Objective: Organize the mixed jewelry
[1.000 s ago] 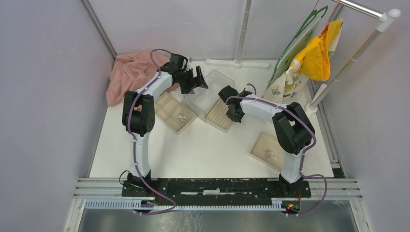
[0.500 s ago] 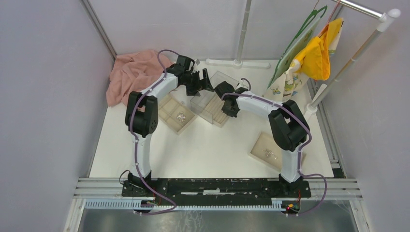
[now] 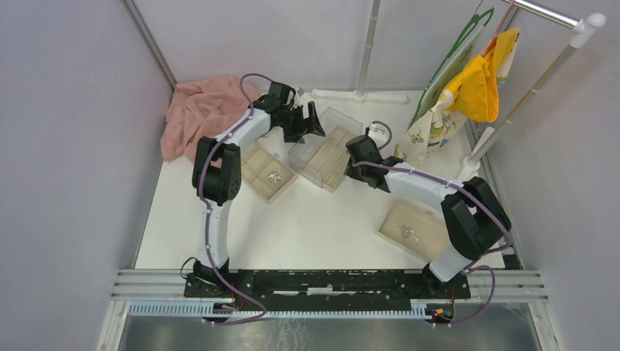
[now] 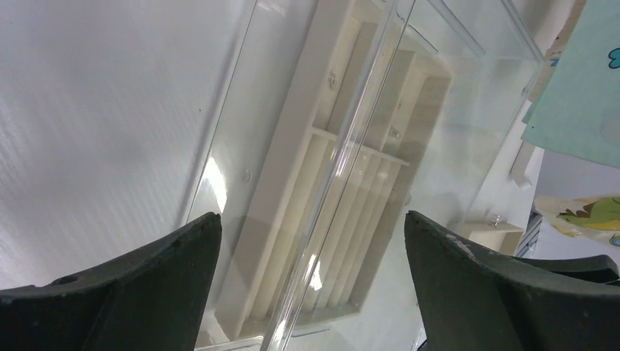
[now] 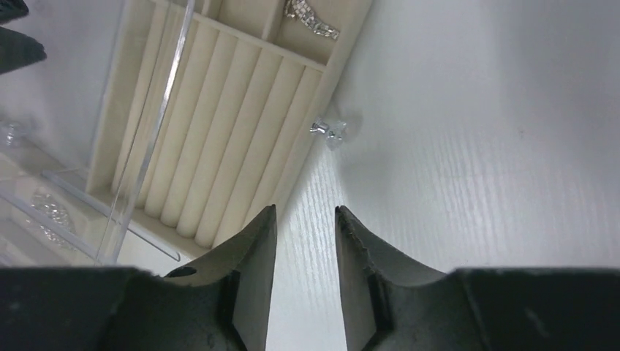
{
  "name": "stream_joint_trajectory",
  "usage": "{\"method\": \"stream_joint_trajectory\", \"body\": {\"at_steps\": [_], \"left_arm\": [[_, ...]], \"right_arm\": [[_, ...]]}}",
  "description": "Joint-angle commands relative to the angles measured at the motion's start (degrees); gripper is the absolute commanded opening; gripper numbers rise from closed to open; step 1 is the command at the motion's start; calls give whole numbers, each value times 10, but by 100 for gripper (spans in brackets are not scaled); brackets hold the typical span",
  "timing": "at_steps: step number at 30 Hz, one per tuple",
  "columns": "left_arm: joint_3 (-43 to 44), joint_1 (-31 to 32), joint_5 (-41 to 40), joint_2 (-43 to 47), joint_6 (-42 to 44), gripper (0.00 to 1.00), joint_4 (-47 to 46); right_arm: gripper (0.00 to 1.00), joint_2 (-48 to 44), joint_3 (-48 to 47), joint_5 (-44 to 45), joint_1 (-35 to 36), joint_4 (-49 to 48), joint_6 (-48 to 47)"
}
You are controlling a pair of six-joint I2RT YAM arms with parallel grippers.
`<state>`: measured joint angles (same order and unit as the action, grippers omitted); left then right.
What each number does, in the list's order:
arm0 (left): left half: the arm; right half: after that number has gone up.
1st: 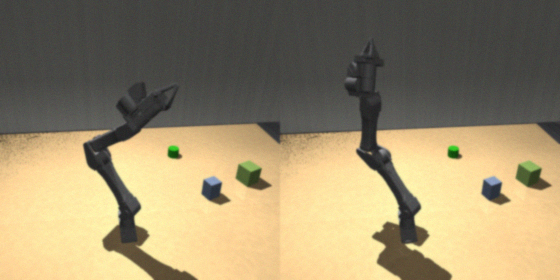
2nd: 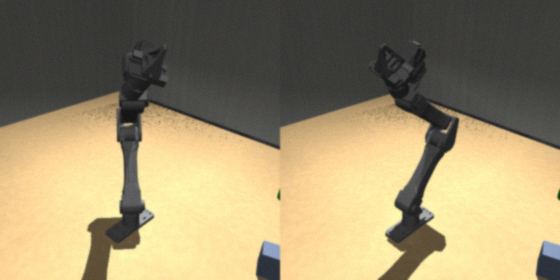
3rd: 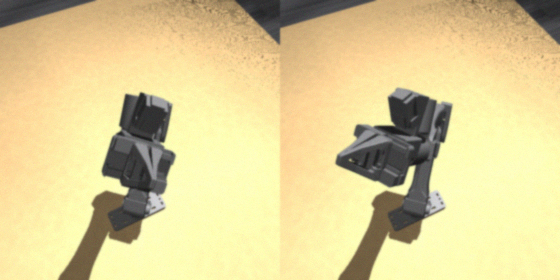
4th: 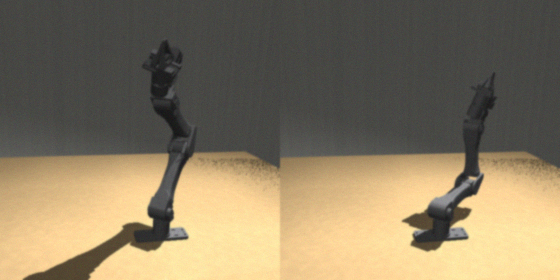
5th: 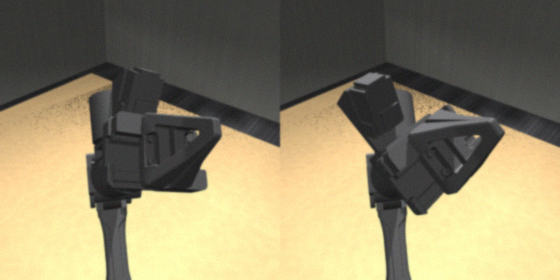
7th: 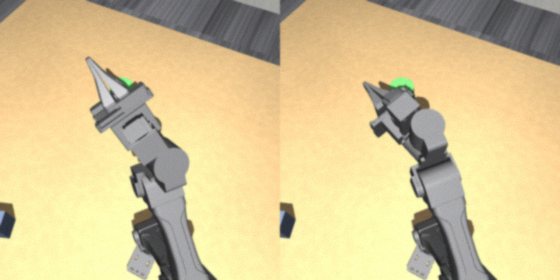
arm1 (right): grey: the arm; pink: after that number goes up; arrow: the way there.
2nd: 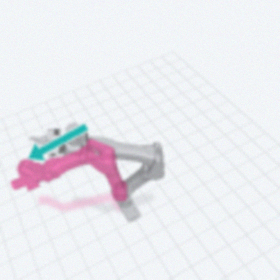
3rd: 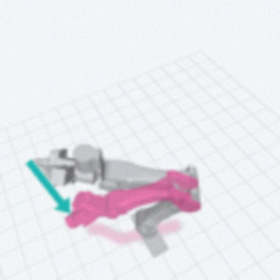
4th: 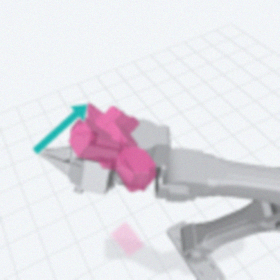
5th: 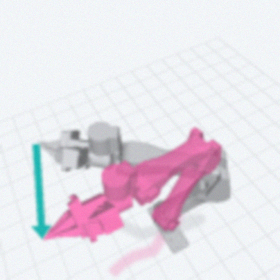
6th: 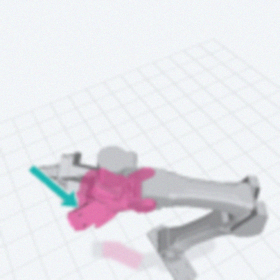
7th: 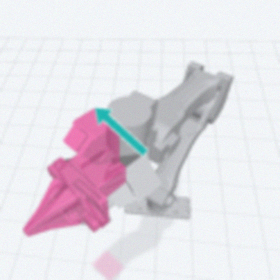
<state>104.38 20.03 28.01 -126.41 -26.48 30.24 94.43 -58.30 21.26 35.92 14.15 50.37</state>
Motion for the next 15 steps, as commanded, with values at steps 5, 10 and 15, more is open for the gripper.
{"method": "stream_joint_trajectory", "body": {"at_steps": [5,10,15], "left_arm": [[60,2,-5,-25,-5,100,18],[74,2,-1,-34,-11,100,15],[75,3,0,-42,-12,100,16]], "right_arm": [[0,-25,47,-27,-39,-75,-26],[0,12,39,-68,-47,-109,-21],[0,40,42,-105,-50,-161,-17]]}}
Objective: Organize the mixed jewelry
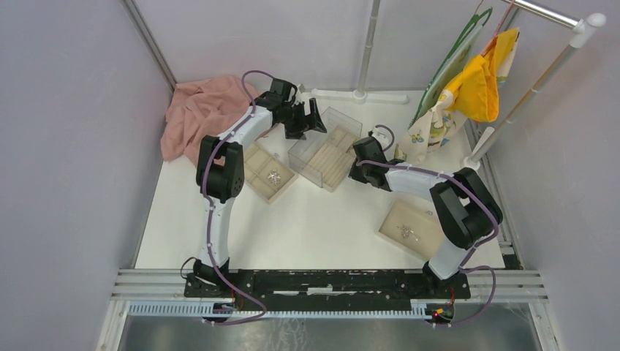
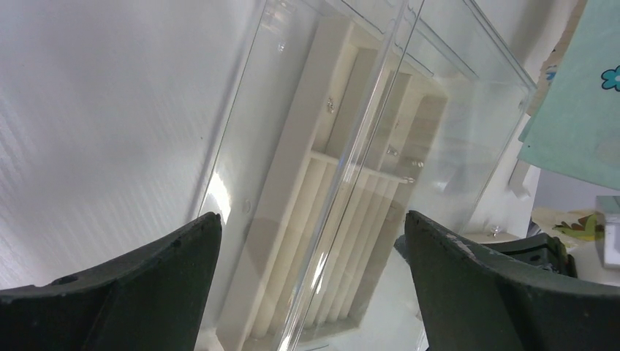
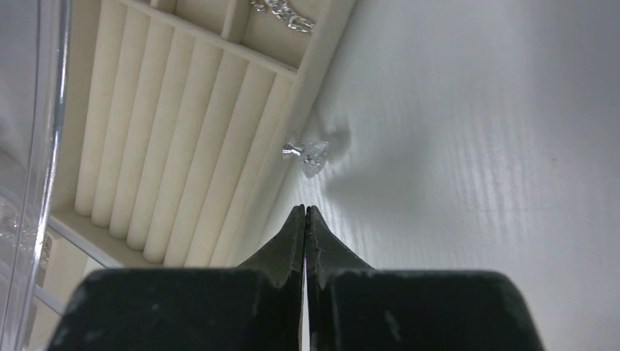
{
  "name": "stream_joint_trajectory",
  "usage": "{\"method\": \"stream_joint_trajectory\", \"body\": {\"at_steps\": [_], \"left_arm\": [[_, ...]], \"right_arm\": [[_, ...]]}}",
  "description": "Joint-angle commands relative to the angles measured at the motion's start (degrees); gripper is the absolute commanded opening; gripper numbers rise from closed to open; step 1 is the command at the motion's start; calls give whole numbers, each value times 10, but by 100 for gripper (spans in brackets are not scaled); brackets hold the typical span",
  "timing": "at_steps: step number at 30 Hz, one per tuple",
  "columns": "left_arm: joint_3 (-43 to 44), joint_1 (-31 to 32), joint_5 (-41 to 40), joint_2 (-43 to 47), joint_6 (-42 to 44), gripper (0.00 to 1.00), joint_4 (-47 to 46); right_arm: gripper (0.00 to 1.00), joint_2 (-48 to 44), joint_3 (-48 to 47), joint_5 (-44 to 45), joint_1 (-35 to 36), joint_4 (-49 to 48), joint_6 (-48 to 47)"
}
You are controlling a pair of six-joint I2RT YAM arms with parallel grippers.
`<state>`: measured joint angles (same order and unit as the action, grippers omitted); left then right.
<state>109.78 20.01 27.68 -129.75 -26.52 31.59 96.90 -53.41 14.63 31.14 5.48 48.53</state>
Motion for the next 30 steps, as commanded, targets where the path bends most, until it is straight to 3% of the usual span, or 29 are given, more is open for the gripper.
{"method": "stream_joint_trajectory", "body": {"at_steps": [1,11,20,30], "left_arm": [[22,2,4,-10,-12,100,2],[-4,4,22,-4,-24,100,-8],[-11,7,15,5,-3,100,17],[69,2,-160,26,29,100,96]], "right_arm": [[0,19,-6,-43,-1,-84,1],[3,80,-25,-117,-3,-210,-22],[8,75,-33,-185,-9,-217,-68],[23,-69,82,-125,-7,-112,-123]]}}
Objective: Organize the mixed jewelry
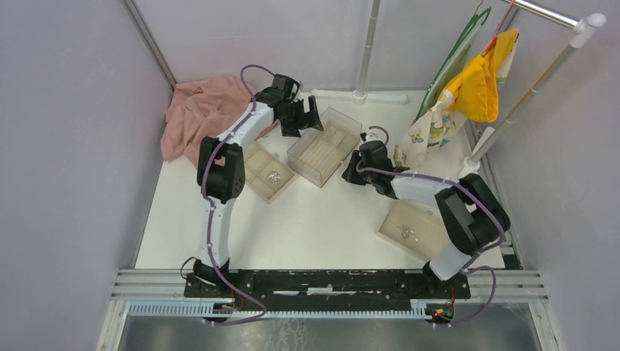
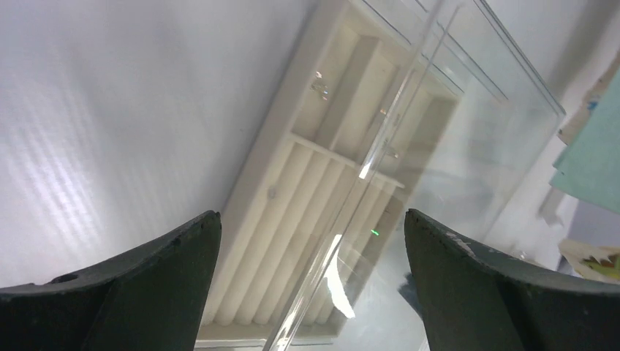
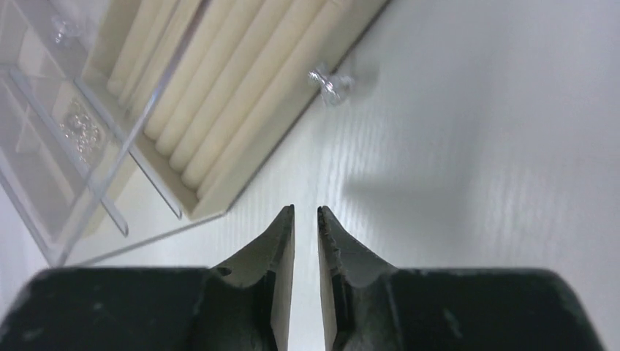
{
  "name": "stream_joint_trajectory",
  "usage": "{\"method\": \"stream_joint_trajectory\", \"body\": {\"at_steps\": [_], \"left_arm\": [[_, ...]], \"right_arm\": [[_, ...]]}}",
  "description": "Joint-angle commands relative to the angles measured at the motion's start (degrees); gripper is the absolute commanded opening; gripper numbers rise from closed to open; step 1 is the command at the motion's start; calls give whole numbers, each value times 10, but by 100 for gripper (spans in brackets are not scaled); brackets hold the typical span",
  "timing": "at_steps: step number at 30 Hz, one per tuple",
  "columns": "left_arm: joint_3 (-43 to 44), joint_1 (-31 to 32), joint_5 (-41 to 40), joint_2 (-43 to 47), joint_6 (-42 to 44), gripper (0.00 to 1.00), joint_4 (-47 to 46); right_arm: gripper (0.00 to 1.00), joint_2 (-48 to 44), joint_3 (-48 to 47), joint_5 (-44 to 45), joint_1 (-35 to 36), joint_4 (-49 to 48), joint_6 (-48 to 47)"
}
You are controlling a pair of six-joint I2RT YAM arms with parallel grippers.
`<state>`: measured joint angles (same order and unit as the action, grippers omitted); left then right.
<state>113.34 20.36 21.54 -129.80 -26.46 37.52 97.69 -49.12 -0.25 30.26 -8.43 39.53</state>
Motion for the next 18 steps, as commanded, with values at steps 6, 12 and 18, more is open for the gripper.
{"method": "stream_joint_trajectory", "body": {"at_steps": [6,12,18], "left_arm": [[54,-1,-157,89,51,100,58],[-61,1,-207,232,60,100,34],[-170,6,-236,353,68,100,41]], "right_arm": [[41,-197,66,99,1,164,-77],[54,-314,85,250,4,363,-59],[64,-374,151,258,4,403,25]]}}
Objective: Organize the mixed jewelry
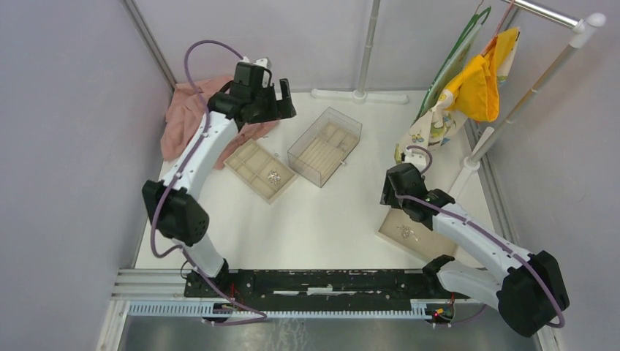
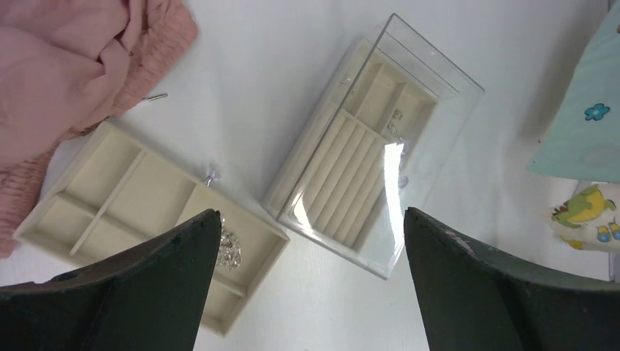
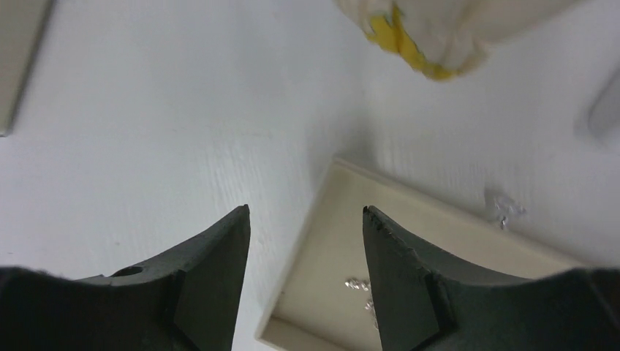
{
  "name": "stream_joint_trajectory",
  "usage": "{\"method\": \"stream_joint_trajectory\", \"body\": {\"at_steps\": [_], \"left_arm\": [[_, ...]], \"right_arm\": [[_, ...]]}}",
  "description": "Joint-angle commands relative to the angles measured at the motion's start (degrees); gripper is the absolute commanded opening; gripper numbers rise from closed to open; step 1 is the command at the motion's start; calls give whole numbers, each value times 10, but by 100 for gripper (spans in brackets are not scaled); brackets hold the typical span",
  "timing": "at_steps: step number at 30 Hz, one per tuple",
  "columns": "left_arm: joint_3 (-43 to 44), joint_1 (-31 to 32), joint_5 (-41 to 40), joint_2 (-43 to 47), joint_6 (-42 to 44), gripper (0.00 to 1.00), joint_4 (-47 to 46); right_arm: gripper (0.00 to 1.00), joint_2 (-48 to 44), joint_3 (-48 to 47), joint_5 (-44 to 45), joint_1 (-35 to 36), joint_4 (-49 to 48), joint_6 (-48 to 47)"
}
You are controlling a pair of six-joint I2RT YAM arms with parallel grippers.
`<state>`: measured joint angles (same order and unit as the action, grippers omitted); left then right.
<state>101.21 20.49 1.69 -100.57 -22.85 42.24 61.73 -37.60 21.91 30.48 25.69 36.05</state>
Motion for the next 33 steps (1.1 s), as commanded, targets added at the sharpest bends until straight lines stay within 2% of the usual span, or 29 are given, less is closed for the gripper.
{"method": "stream_joint_trajectory", "body": {"at_steps": [1,4,7,13,15,16,17,18,21,25,29,30,31,33], "left_arm": [[-70,6,-51,74,29,100,-6],[-149,8,-100,99,19,100,-32],[-176,8,-92,101,10,100,-28],[-191,14,-73,120,10,100,-29],[-198,15,-67,124,11,100,-30],[-202,16,-62,124,13,100,-30],[-204,17,-62,123,13,100,-29],[-206,19,-63,123,14,100,-24],[-214,22,-65,129,17,100,-21],[-220,27,-55,131,23,100,-29],[-192,37,-63,109,24,100,-14],[-188,42,-67,108,24,100,-12],[-187,44,-72,110,25,100,-11],[-190,48,-74,117,27,100,-6]], "right_arm": [[64,-14,48,31,1,52,68],[63,1,73,-2,2,-10,80],[61,28,89,-32,1,-49,90],[43,18,105,-70,10,-68,116],[26,10,108,-77,11,-82,133],[12,11,108,-75,11,-89,144],[1,14,103,-68,11,-90,160],[0,21,99,-61,11,-95,178],[0,57,79,-50,11,-126,231],[6,157,-10,-55,9,-144,310],[20,250,-119,-71,9,-141,327],[24,262,-142,-79,10,-142,318],[32,269,-159,-85,10,-145,298],[40,264,-183,-97,10,-150,247]]}}
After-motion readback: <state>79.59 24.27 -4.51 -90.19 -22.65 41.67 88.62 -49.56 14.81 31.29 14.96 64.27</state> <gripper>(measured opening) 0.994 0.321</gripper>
